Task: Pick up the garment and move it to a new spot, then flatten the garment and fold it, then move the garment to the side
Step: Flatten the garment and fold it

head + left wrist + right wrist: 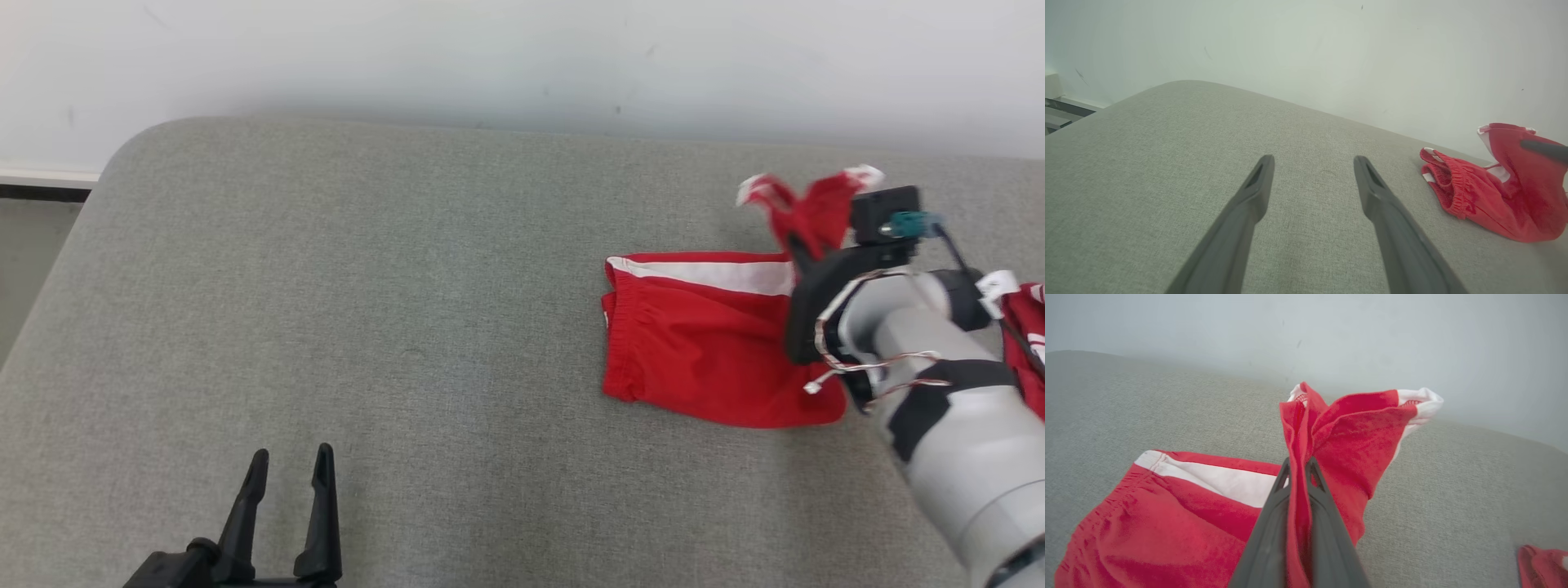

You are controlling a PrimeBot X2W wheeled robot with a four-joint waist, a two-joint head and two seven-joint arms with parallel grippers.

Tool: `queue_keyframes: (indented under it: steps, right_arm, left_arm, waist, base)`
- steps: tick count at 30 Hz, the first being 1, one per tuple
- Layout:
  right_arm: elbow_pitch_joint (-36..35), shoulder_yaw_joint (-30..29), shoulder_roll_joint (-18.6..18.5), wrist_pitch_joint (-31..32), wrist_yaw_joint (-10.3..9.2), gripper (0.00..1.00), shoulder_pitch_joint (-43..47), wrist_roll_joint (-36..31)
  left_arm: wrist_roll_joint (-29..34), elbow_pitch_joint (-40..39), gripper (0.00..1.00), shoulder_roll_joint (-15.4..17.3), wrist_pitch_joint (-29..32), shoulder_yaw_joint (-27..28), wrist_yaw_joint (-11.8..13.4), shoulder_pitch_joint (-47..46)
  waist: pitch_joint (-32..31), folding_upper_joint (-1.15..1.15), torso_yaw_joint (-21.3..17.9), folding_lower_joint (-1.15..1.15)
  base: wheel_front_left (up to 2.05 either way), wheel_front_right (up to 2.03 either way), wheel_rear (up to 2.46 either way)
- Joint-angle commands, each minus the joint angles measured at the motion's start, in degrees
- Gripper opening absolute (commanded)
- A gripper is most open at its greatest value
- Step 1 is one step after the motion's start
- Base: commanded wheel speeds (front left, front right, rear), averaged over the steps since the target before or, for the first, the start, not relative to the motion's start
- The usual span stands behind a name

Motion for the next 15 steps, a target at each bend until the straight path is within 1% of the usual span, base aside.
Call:
queue_keyframes:
  steps: [1, 5, 7, 12, 15]
  right_arm:
    - [0.0, 0.1, 1.5, 0.1, -0.16, 0.0, -0.4, -0.2]
    - [0.0, -0.1, 6.1, 1.0, -0.16, 0.0, 0.0, 0.0]
    - [0.1, 0.0, 7.4, 1.4, -0.16, 0.0, 0.3, -0.2]
    - [0.1, 0.2, 9.7, 3.4, -0.16, 0.0, 1.7, -1.3]
    - [0.1, 0.4, 10.2, 4.5, -0.16, 0.0, 2.2, -1.9]
  left_arm:
    - [-0.6, 0.1, 1.0, 0.0, 0.0, -0.3, 0.0, 0.3]
    - [-0.7, 0.2, 1.0, 0.0, 0.0, -0.9, -0.2, 0.1]
    - [-0.8, 0.3, 1.0, 0.0, 0.0, -1.2, -0.3, 0.2]
    - [-1.0, 0.5, 1.0, 0.0, 0.0, -1.8, -0.2, 0.4]
    - [-0.9, 0.4, 1.0, 0.0, 0.0, -1.8, -0.1, 0.7]
  waist:
    - [0.0, 0.0, 0.4, 0.0]
    - [0.1, 0.0, 1.5, 0.0]
    - [0.1, 0.0, 2.2, 0.0]
    - [0.4, 0.0, 4.1, 0.0]
    - [0.5, 0.0, 4.5, 0.0]
  base:
    - [0.0, 0.0, 0.0]
    - [0.0, 0.0, 0.0]
    - [0.0, 0.0, 0.0]
    - [0.0, 0.0, 0.0]
    - [0.0, 0.0, 0.0]
